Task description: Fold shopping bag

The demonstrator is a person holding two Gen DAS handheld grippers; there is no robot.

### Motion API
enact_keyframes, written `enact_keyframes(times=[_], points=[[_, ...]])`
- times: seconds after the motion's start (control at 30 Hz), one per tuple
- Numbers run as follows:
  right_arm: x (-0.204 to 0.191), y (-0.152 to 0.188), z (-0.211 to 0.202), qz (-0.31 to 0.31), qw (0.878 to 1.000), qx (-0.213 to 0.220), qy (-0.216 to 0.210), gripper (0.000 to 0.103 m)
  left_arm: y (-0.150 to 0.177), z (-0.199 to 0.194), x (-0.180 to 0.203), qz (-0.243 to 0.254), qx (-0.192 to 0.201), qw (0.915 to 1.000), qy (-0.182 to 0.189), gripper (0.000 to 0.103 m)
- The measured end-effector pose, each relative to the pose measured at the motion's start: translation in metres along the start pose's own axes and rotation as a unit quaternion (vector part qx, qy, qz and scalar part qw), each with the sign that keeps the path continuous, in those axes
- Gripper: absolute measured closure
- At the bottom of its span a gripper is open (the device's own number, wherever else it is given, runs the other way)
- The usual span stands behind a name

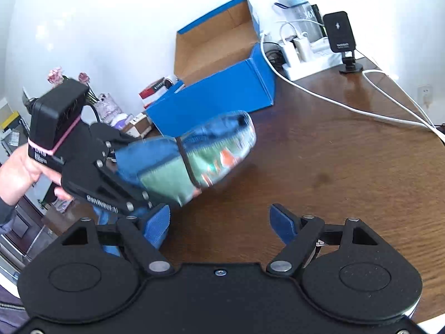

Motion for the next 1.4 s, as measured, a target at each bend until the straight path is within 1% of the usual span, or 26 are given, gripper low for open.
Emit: enact_keyframes(times=[0.03, 0.1, 0.17, 0.23, 0.3, 0.33, 0.37, 0.4, 0.47, 0.57, 0.63, 0.73, 0.8, 0.83, 0.9, 0.93, 1.0, 1.03, 1.07, 1.13, 1.17, 1.27, 1.37, 1.4], points=[[-0.001, -0.002, 0.002, -0.003, 1.000, 0.004, -0.001, 0.021, -0.004, -0.009, -0.014, 0.004, 0.003, 0.9997, -0.025, 0.057], [-0.005, -0.006, 0.004, -0.003, 1.000, 0.011, -0.005, 0.021, -0.016, -0.028, -0.041, 0.011, 0.011, 0.9979, -0.062, 0.057], [-0.009, -0.010, 0.007, 0.000, 1.000, 0.016, -0.013, 0.021, -0.027, -0.044, -0.066, 0.023, 0.012, 0.9945, -0.101, 0.057], [-0.015, -0.015, 0.011, 0.001, 1.000, 0.021, -0.022, 0.021, -0.045, -0.065, -0.105, 0.046, 0.019, 0.9857, -0.161, 0.057], [-0.019, -0.019, 0.014, 0.002, 0.999, 0.030, -0.027, 0.021, -0.063, -0.088, -0.135, 0.072, 0.017, 0.9728, -0.220, 0.056], [-0.022, -0.022, 0.015, 0.003, 0.999, 0.037, -0.029, 0.021, -0.075, -0.099, -0.151, 0.077, 0.019, 0.9664, -0.244, 0.056], [-0.025, -0.026, 0.017, 0.004, 0.999, 0.044, -0.032, 0.021, -0.087, -0.101, -0.162, 0.079, 0.021, 0.9623, -0.259, 0.056], [-0.027, -0.029, 0.017, 0.008, 0.998, 0.050, -0.034, 0.021, -0.103, -0.114, -0.187, 0.076, 0.030, 0.9557, -0.283, 0.056], [-0.030, -0.035, 0.018, 0.018, 0.997, 0.063, -0.042, 0.021, -0.126, -0.139, -0.221, 0.057, 0.051, 0.9491, -0.306, 0.056], [-0.034, -0.045, 0.021, 0.028, 0.995, 0.079, -0.050, 0.021, -0.157, -0.166, -0.263, 0.042, 0.079, 0.9406, -0.328, 0.056], [-0.034, -0.054, 0.026, 0.030, 0.995, 0.085, -0.048, 0.021, -0.170, -0.180, -0.279, 0.036, 0.098, 0.9384, -0.329, 0.056], [-0.034, -0.062, 0.032, 0.033, 0.994, 0.087, -0.049, 0.020, -0.184, -0.181, -0.289, 0.034, 0.112, 0.9401, -0.320, 0.056], [-0.033, -0.067, 0.037, 0.038, 0.994, 0.090, -0.049, 0.020, -0.179, -0.167, -0.287, 0.048, 0.107, 0.9386, -0.325, 0.056], [-0.032, -0.068, 0.040, 0.041, 0.994, 0.092, -0.050, 0.020, -0.175, -0.154, -0.286, 0.054, 0.099, 0.9395, -0.324, 0.056], [-0.030, -0.070, 0.044, 0.044, 0.993, 0.093, -0.050, 0.020, -0.158, -0.122, -0.280, 0.062, 0.084, 0.9469, -0.304, 0.056], [-0.030, -0.069, 0.046, 0.044, 0.994, 0.091, -0.049, 0.020, -0.148, -0.102, -0.273, 0.071, 0.087, 0.9531, -0.281, 0.056], [-0.027, -0.066, 0.054, 0.040, 0.995, 0.084, -0.043, 0.020, -0.119, -0.054, -0.252, 0.107, 0.108, 0.9637, -0.220, 0.055], [-0.025, -0.063, 0.056, 0.040, 0.995, 0.081, -0.039, 0.020, -0.104, -0.033, -0.242, 0.122, 0.108, 0.9670, -0.196, 0.055], [-0.023, -0.061, 0.058, 0.040, 0.996, 0.077, -0.035, 0.020, -0.092, -0.018, -0.237, 0.129, 0.103, 0.9688, -0.185, 0.056], [-0.018, -0.056, 0.063, 0.040, 0.996, 0.070, -0.026, 0.020, -0.058, 0.028, -0.224, 0.149, 0.079, 0.9736, -0.154, 0.056], [-0.017, -0.055, 0.064, 0.041, 0.996, 0.069, -0.025, 0.020, -0.049, 0.041, -0.222, 0.151, 0.071, 0.9753, -0.144, 0.056], [-0.009, -0.050, 0.069, 0.046, 0.997, 0.063, -0.016, 0.020, -0.020, 0.079, -0.213, 0.174, 0.051, 0.9758, -0.122, 0.056], [-0.002, -0.045, 0.073, 0.053, 0.997, 0.058, -0.005, 0.020, -0.007, 0.098, -0.210, 0.180, 0.054, 0.9755, -0.114, 0.055], [0.000, -0.043, 0.075, 0.054, 0.997, 0.056, -0.001, 0.020, -0.004, 0.107, -0.208, 0.188, 0.047, 0.9746, -0.111, 0.055]])
Point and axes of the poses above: each gripper's, at about its wrist camera, not at the fingertips, and z roughly the way its jaws point, x to its right, y to its underside, the point moved 10 cm from there along z, roughly the way its jaws point, and after that the axes turned 6 degrees about z, right-handed, at the moved point
